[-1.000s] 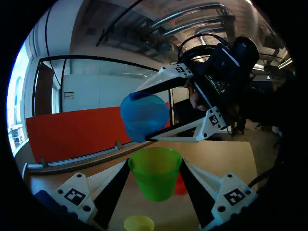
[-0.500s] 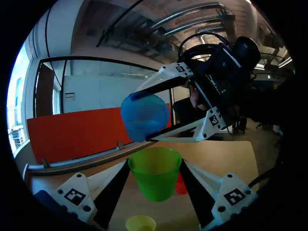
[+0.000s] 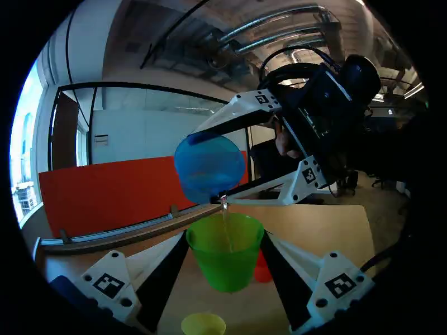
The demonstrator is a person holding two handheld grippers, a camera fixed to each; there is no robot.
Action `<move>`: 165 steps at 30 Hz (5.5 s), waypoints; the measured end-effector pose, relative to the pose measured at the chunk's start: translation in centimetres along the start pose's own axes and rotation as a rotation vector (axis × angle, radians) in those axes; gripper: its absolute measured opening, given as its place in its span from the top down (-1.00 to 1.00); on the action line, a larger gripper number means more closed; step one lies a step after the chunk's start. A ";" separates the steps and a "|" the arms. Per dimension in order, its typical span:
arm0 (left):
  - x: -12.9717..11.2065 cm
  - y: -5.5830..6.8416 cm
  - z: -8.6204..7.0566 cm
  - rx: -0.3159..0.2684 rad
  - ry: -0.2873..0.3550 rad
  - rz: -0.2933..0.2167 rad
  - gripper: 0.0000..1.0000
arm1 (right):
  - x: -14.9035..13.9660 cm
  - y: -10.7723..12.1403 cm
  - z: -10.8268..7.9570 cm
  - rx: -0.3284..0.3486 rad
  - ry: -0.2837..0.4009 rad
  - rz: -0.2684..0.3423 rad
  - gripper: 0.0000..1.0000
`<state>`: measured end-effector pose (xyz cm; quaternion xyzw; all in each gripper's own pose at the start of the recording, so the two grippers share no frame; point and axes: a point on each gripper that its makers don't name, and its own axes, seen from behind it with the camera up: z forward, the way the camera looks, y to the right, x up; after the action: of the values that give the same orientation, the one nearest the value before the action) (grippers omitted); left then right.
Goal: Pour water
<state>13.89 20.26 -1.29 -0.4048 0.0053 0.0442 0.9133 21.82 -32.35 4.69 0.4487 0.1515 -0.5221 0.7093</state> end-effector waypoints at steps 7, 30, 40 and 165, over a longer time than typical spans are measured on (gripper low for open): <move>-0.2 0.1 0.0 -0.001 -0.002 0.003 -0.78 | 0.1 0.0 0.1 -0.002 0.001 -0.011 -0.84; 0.0 0.3 0.0 -0.003 -0.002 0.007 -0.78 | -0.1 0.5 0.1 -0.011 -0.002 -0.051 -0.84; -0.1 0.2 0.0 -0.001 -0.002 0.007 -0.78 | -0.3 0.7 0.2 -0.017 -0.006 -0.068 -0.84; -1.0 0.3 -0.3 -0.005 -0.017 -0.013 -0.78 | -0.9 2.1 0.8 -0.046 -0.028 -0.256 -0.85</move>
<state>12.91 20.13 -1.70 -0.4069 -0.0050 0.0418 0.9125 23.13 -32.30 6.75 0.4022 0.2095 -0.6110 0.6489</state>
